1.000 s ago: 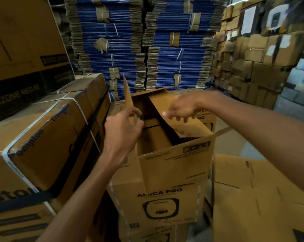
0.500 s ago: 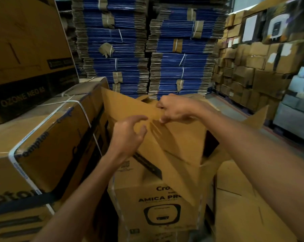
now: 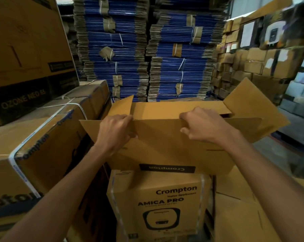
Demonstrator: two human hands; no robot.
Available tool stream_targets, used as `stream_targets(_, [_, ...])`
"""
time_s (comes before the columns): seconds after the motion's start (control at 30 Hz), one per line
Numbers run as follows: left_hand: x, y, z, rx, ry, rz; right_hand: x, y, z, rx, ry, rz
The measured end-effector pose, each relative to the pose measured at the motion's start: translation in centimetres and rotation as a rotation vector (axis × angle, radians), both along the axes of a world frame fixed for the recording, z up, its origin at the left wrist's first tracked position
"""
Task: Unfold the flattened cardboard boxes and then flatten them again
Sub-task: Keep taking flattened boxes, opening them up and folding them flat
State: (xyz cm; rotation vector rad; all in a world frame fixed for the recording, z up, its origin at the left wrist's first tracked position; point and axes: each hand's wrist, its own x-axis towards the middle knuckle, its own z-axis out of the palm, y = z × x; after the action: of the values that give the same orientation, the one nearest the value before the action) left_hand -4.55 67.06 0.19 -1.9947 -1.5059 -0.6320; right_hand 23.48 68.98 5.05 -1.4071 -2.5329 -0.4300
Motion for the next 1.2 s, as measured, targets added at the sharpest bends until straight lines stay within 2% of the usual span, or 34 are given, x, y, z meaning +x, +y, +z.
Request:
stream_targets(0.13, [3.8, -1.7, 0.3, -0.029, 0.01, -0.014, -3.8, -0.8, -1.5, 0.035, 0.042, 0.102])
stream_targets(0.2, [4.5, -2.3, 2.2, -0.23, -0.054, 0.057, -4.3, -1.1, -2.3, 0.051, 0.052, 0.11])
stream_targets(0.3, [3.2, -1.8, 5.6, -0.645, -0.301, 0.034, -4.1, -1.9, -3.0, 0.075, 0.071, 0.106])
stream_targets(0.33, [2.6, -1.3, 6.3, -0.705, -0.299, 0.03, -3.9, -2.2, -3.3, 0.088, 0.075, 0.11])
stream_targets(0.43, [1.6, 0.5, 6.6, -0.849, -0.029, 0.11, -3.7, -3.2, -3.8, 0.115, 0.079, 0.122])
stream_targets(0.5, [1.5, 1.3, 6.4, -1.032, 0.067, 0.164, -3.5, -3.6, -4.0, 0.114, 0.08, 0.133])
stream_targets(0.57, [1.4, 1.7, 6.1, -1.117, 0.137, 0.217, -3.4, -3.7, -4.1, 0.121, 0.078, 0.133])
stream_targets(0.67, [1.4, 1.6, 6.0, -0.966, 0.198, 0.23, -3.3, -3.7, -4.4, 0.136, 0.095, 0.136])
stream_targets(0.77, [0.3, 0.2, 6.2, -0.641, 0.118, 0.304, -3.3, -3.6, -4.4, 0.144, 0.105, 0.141])
stream_targets(0.87, [-3.1, -1.0, 5.2, -0.415, -0.102, 0.356, -3.3, -3.5, -4.0, 0.136, 0.085, 0.12])
stream_targets(0.97, [-5.1, -2.5, 4.2, -0.284, -0.385, 0.345, -4.0, -3.5, -3.4, 0.102, 0.066, 0.081])
stream_targets(1.03, [-5.3, -3.2, 3.6, -0.229, -0.521, 0.304, -4.3, -3.0, -2.8, -0.029, 0.081, 0.048])
stream_targets(1.1, [-5.4, -3.1, 3.0, -0.201, -0.552, 0.264, -3.9, -2.5, -1.1, -0.313, 0.144, 0.087])
stream_targets(1.2, [-5.8, -2.6, 2.4, -0.198, -0.549, 0.246, -3.5, -0.8, 1.8, -0.691, 0.379, 0.149])
